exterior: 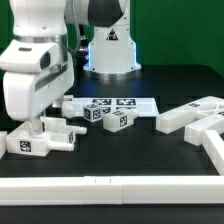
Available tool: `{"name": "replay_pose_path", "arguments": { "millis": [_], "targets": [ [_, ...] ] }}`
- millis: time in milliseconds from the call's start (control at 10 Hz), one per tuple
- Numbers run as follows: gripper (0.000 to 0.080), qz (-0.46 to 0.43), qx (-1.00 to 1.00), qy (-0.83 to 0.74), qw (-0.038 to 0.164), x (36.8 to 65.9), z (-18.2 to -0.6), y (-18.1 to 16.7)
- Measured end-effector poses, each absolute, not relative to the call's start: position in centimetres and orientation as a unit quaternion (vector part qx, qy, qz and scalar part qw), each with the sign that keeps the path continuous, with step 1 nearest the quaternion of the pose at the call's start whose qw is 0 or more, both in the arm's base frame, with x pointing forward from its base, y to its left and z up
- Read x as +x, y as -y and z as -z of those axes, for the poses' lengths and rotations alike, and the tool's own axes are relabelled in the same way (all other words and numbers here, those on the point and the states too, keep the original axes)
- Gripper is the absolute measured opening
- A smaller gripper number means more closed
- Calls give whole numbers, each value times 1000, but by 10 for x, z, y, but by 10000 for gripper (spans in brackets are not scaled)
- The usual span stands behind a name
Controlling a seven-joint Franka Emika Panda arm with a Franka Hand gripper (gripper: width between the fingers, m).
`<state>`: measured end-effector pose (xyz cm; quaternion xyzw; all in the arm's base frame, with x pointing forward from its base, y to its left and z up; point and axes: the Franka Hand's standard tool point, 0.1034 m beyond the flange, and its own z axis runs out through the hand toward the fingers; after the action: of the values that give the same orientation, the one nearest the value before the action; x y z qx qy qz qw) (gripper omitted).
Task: Assemble chair
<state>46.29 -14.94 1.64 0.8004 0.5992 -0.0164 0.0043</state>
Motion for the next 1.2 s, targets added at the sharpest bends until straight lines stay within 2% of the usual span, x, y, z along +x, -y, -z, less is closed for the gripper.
{"name": "replay_pose_path", "arguments": {
  "millis": [300,400,500,600,700,800,900,1000,1100,1200],
  "targets": [
    [649,19,808,-589,0,464,-7,139],
    [601,19,809,-588,0,464,-7,141],
    [601,19,809,-588,0,464,-7,141],
    [421,19,809,-588,0,464,-7,141],
    [421,19,809,-588,0,463,-7,141],
    [221,19,806,-592,0,464,-7,140],
    [89,16,785,-620,4,472,-11,134],
    [89,18,777,-629,-3,483,-15,122],
    [28,10,747,-665,3,505,-20,105],
    [28,6,694,-720,7,514,-18,93]
  ]
}}
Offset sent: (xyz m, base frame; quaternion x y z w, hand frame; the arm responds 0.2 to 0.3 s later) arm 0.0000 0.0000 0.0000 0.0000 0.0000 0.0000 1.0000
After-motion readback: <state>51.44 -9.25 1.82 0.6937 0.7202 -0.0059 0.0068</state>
